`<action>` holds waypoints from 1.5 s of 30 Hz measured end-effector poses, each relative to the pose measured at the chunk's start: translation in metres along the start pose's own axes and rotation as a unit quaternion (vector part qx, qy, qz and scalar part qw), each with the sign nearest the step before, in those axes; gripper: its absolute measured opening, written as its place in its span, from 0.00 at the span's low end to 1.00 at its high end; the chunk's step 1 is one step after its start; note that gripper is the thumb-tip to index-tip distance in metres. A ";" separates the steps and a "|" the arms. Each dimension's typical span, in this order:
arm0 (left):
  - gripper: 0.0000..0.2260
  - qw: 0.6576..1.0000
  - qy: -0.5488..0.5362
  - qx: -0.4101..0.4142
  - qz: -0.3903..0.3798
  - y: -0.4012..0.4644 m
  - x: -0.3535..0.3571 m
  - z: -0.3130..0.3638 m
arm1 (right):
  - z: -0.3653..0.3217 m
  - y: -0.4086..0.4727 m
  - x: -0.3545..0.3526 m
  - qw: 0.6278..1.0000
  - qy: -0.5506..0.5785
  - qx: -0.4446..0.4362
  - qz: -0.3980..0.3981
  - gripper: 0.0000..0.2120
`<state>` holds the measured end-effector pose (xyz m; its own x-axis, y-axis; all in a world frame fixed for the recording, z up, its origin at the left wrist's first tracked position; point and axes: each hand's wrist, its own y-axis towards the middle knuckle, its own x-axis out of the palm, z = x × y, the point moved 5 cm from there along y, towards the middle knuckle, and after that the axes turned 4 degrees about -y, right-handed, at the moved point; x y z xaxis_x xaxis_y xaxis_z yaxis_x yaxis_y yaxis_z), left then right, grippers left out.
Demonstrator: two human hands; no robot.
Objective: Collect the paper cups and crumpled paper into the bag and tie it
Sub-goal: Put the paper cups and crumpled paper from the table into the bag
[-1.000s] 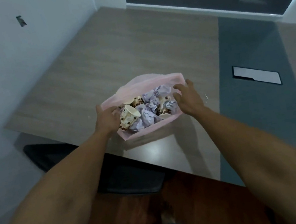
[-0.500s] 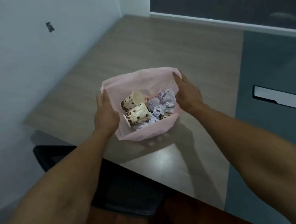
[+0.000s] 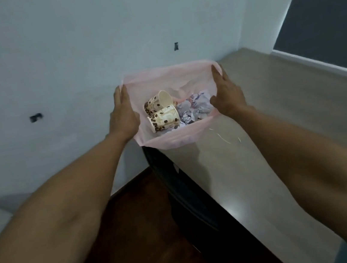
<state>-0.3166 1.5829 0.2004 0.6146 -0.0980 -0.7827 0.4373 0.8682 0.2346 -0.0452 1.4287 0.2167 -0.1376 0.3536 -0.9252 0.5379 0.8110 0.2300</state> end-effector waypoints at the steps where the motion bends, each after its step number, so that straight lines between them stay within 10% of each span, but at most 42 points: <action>1: 0.39 1.000 0.001 -0.009 0.016 -0.002 -0.023 -0.015 | -0.026 0.003 0.001 1.000 0.008 -0.019 0.005 0.47; 22: 0.38 0.953 0.083 -0.237 0.172 -0.262 -0.375 -0.389 | -0.541 -0.152 0.170 0.947 0.109 -0.285 -0.103 0.46; 45: 0.42 0.887 0.084 -0.419 0.172 -0.389 -0.426 -0.632 | -0.798 -0.239 0.355 0.863 0.125 -0.440 -0.216 0.41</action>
<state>-1.1636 1.5945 0.0780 0.4794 0.2565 -0.8393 -0.4429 0.8963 0.0209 -0.8864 1.7318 0.0743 -0.4020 -0.0706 -0.9129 -0.4325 0.8934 0.1213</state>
